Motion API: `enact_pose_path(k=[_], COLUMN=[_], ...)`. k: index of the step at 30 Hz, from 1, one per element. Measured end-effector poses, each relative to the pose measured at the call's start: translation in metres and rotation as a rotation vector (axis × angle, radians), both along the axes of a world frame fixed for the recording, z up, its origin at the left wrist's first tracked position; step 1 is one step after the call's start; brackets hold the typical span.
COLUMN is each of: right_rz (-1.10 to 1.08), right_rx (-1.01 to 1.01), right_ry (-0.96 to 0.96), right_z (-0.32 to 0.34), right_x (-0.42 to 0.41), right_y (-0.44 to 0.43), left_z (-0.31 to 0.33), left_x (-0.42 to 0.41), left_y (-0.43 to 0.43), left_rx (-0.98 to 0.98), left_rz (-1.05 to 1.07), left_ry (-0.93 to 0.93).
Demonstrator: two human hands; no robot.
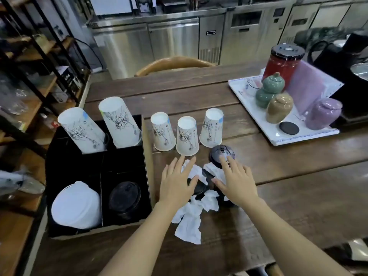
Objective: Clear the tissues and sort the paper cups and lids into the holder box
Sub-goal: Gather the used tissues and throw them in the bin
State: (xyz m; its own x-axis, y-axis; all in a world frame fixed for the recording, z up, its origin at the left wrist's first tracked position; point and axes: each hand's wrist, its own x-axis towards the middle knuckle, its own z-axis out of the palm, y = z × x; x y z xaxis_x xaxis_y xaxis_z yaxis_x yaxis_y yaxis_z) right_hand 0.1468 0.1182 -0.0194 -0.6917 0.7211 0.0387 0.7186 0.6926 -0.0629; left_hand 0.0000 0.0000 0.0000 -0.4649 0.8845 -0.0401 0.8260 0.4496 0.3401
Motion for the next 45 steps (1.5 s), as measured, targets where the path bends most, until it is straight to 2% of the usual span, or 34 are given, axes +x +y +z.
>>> enact_pose_path(k=[6, 10, 12, 15, 18, 21, 23, 26, 29, 31, 34, 38, 42, 45], right_rz=[-0.054, -0.061, -0.060, -0.090, -0.064, -0.066, -0.062, 0.062, 0.237, 0.300, 0.344, 0.290, 0.230, 0.267], right_rx=[-0.088, -0.011, -0.023, -0.159, -0.269, -0.309, -0.398, -0.543, -0.474, -0.389, -0.260, -0.331, -0.396, -0.456], right_ry=[-0.056, -0.010, 0.107, 0.252, 0.303, 0.344, 0.293, 0.135, -0.088, -0.131, -0.073, 0.132, 0.255, 0.314], right_z=[-0.016, -0.016, -0.012, 0.002, 0.009, 0.014, 0.015, 0.011, 0.001, -0.005, -0.013, -0.008, -0.002, 0.008], right_x=[0.006, 0.009, 0.009, 0.007, 0.007, 0.008, 0.009, 0.008, 0.009, 0.008, 0.007, 0.007, 0.008, 0.006], right_y=[-0.001, -0.002, 0.000, 0.001, -0.002, -0.005, -0.008, -0.014, -0.019, -0.019, -0.020, -0.020, -0.016, -0.019], left_z=[-0.016, -0.021, -0.022, -0.021, -0.010, -0.005, -0.007, -0.017, -0.029, -0.035, -0.043, -0.047, -0.049, -0.042], left_x=[0.000, -0.003, -0.003, -0.003, 0.002, 0.008, 0.013, 0.026, 0.040, 0.046, 0.050, 0.050, 0.053, 0.057], left_y=[0.008, 0.010, 0.010, 0.009, -0.001, -0.016, -0.026, -0.039, -0.049, -0.051, -0.054, -0.059, -0.062, -0.066], left_rx=[-0.087, -0.118, -0.074, 0.042, 0.200, 0.331, 0.331, 0.216, -0.009, -0.137, -0.209, -0.140, -0.034, 0.102], left_rz=[-0.051, -0.040, -0.016, 0.084, 0.179, 0.212, 0.231, 0.215, 0.153, 0.135, 0.118, 0.116, 0.136, 0.208], left_ry=[-0.032, -0.145, -0.169, -0.224, -0.332, -0.327, -0.331, -0.316, -0.238, -0.194, -0.146, -0.127, -0.243, -0.393])
